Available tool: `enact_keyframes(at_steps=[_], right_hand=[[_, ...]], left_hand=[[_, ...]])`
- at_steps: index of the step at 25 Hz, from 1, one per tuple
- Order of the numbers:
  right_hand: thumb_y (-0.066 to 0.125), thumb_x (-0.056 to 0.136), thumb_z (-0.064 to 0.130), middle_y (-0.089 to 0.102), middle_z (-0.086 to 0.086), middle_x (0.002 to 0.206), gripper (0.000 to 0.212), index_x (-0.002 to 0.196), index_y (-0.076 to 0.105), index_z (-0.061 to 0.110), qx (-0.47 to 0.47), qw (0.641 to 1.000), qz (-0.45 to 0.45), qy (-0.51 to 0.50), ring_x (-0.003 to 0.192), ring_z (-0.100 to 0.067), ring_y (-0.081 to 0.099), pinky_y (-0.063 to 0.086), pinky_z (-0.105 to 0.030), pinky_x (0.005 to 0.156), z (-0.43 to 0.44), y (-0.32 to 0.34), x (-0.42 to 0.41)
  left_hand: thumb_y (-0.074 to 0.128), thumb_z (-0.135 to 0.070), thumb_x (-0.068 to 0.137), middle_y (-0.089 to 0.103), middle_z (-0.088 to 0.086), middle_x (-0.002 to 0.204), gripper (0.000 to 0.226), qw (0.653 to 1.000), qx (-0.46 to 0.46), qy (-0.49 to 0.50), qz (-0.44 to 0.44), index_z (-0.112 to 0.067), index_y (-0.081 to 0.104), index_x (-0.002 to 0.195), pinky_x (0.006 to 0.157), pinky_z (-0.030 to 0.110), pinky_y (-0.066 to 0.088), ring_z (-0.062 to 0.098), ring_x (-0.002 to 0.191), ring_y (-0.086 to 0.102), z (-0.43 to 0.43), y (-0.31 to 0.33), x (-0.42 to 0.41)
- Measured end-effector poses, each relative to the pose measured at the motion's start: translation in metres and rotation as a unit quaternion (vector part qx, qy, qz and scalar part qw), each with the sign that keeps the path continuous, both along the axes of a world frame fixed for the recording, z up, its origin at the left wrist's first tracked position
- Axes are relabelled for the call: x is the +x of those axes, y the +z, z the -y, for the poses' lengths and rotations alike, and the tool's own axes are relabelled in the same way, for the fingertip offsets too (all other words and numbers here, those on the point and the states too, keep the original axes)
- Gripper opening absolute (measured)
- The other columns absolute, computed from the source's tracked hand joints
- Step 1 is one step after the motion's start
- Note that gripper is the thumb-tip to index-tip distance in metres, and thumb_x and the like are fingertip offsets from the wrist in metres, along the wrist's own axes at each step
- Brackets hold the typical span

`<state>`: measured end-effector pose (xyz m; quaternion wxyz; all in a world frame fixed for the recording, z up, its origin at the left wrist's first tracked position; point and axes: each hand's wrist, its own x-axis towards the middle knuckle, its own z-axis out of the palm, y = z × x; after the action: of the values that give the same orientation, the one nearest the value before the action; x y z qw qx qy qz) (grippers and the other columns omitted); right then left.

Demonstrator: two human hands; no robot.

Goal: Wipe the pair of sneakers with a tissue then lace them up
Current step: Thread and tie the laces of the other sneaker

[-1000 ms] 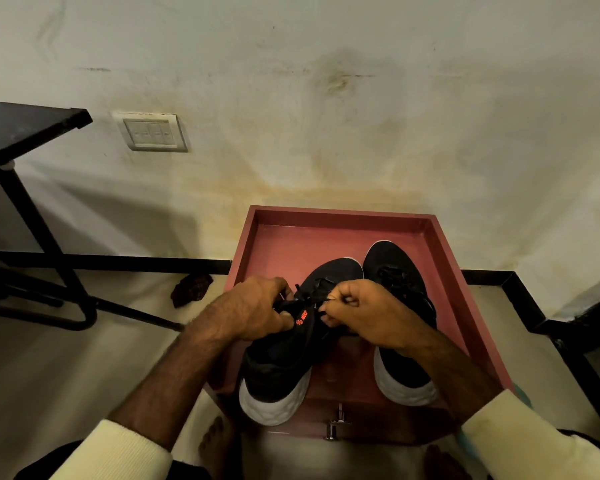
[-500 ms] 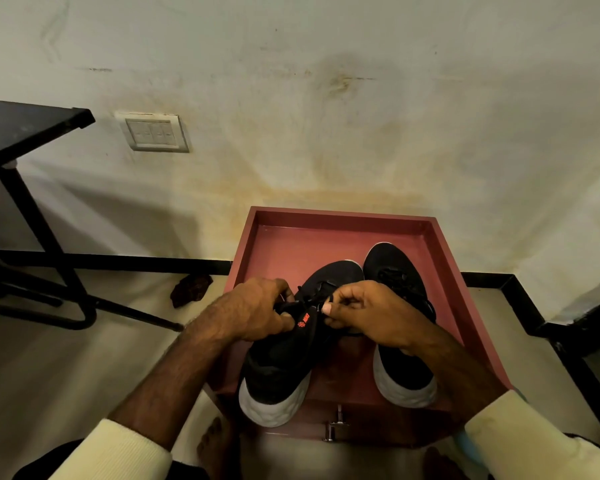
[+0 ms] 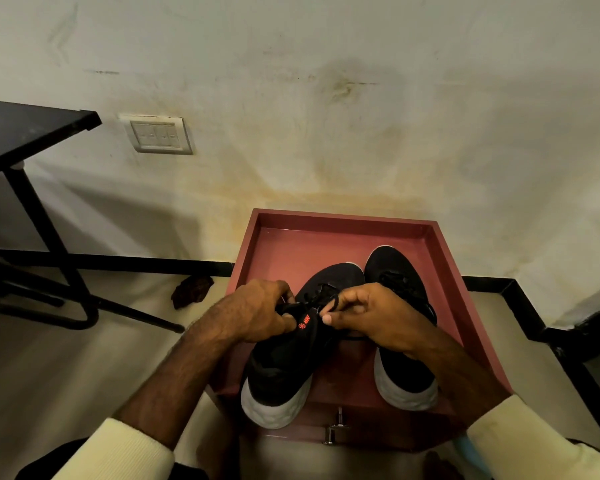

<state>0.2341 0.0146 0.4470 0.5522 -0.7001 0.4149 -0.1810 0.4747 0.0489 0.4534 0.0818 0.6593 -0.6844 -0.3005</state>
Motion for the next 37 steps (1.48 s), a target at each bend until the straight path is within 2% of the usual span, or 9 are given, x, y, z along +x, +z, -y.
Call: enact_keyframes(at_steps=[3,6,10,16,21,26,30,34,37], right_hand=[[0.072,0.097,0.019,0.081,-0.005,0.096,0.02,0.106,0.075,0.002,0.002,1.0,0.002,-0.002,0.096,-0.017,0.078,0.061,-0.029,0.094,0.004,0.0,0.0],[0.06,0.104,0.014,0.077,-0.012,0.118,0.023,0.114,0.069,-0.004,0.078,0.996,0.03,0.028,0.112,-0.019,0.074,0.058,-0.024,0.097,0.008,0.001,-0.005],[0.051,0.107,0.008,0.072,-0.02,0.128,0.023,0.116,0.068,-0.004,0.173,0.98,0.102,0.012,0.123,-0.026,0.069,0.053,-0.028,0.107,0.011,-0.001,-0.007],[0.076,0.094,0.018,0.079,-0.012,0.11,0.022,0.112,0.073,0.006,0.052,0.998,0.035,0.025,0.108,-0.023,0.075,0.058,-0.032,0.101,0.002,-0.002,-0.004],[0.067,0.101,0.019,0.078,-0.012,0.106,0.019,0.109,0.071,0.001,0.032,0.999,0.0,0.003,0.102,-0.018,0.077,0.06,-0.027,0.09,0.007,-0.004,-0.007],[0.06,0.105,0.017,0.077,-0.007,0.108,0.021,0.113,0.069,0.001,0.061,0.998,0.012,-0.001,0.103,-0.011,0.076,0.058,-0.023,0.09,0.011,-0.006,-0.012],[0.07,0.098,0.029,0.078,-0.009,0.101,0.024,0.106,0.066,0.007,0.011,0.999,0.007,-0.048,0.1,-0.018,0.077,0.061,-0.037,0.097,0.006,-0.004,-0.009],[0.074,0.093,0.045,0.066,0.005,0.085,0.026,0.096,0.059,0.024,-0.213,0.959,-0.039,-0.181,0.072,-0.003,0.063,0.055,-0.025,0.07,-0.008,0.009,-0.007],[0.078,0.085,0.055,0.063,0.002,0.07,0.035,0.09,0.054,0.03,-0.218,0.961,-0.116,-0.122,0.059,-0.005,0.059,0.051,-0.024,0.059,-0.028,0.01,-0.003]], left_hand=[[0.074,-0.03,0.089,0.068,-0.003,0.107,0.03,1.0,-0.001,0.002,0.007,-0.024,0.064,0.116,0.078,0.027,0.062,0.013,0.092,0.07,0.0,0.0,0.0],[0.073,-0.028,0.091,0.067,-0.002,0.109,0.031,1.0,0.009,0.009,-0.001,-0.023,0.063,0.119,0.068,0.017,0.056,0.011,0.09,0.068,0.002,0.001,0.002],[0.073,-0.027,0.092,0.067,-0.001,0.11,0.032,1.0,0.008,0.015,-0.005,-0.021,0.062,0.122,0.071,0.018,0.058,0.012,0.092,0.068,0.0,0.003,0.003],[0.074,-0.028,0.091,0.068,-0.002,0.109,0.03,1.0,0.011,0.01,-0.019,-0.023,0.063,0.119,0.073,0.02,0.057,0.011,0.092,0.069,0.0,0.004,0.002],[0.083,-0.036,0.086,0.073,-0.003,0.105,0.027,0.993,0.04,0.0,-0.11,-0.028,0.07,0.108,0.085,0.031,0.064,0.013,0.095,0.073,-0.006,0.011,0.008],[0.087,-0.031,0.082,0.071,0.011,0.109,0.033,0.984,0.073,0.016,-0.159,-0.02,0.07,0.108,0.082,0.036,0.066,0.026,0.099,0.075,-0.008,0.016,0.005],[0.087,-0.025,0.082,0.075,0.009,0.097,0.032,0.971,0.108,0.028,-0.212,-0.011,0.071,0.105,0.084,0.038,0.065,0.019,0.087,0.075,-0.009,0.02,0.005],[0.08,-0.018,0.09,0.075,0.008,0.098,0.021,0.966,0.119,0.028,-0.227,-0.005,0.068,0.103,0.076,0.025,0.062,0.01,0.083,0.074,-0.01,0.023,0.009],[0.072,-0.016,0.096,0.074,0.013,0.108,0.009,0.964,0.121,0.033,-0.234,-0.008,0.068,0.1,0.081,0.03,0.064,0.016,0.095,0.075,-0.008,0.024,0.009]])
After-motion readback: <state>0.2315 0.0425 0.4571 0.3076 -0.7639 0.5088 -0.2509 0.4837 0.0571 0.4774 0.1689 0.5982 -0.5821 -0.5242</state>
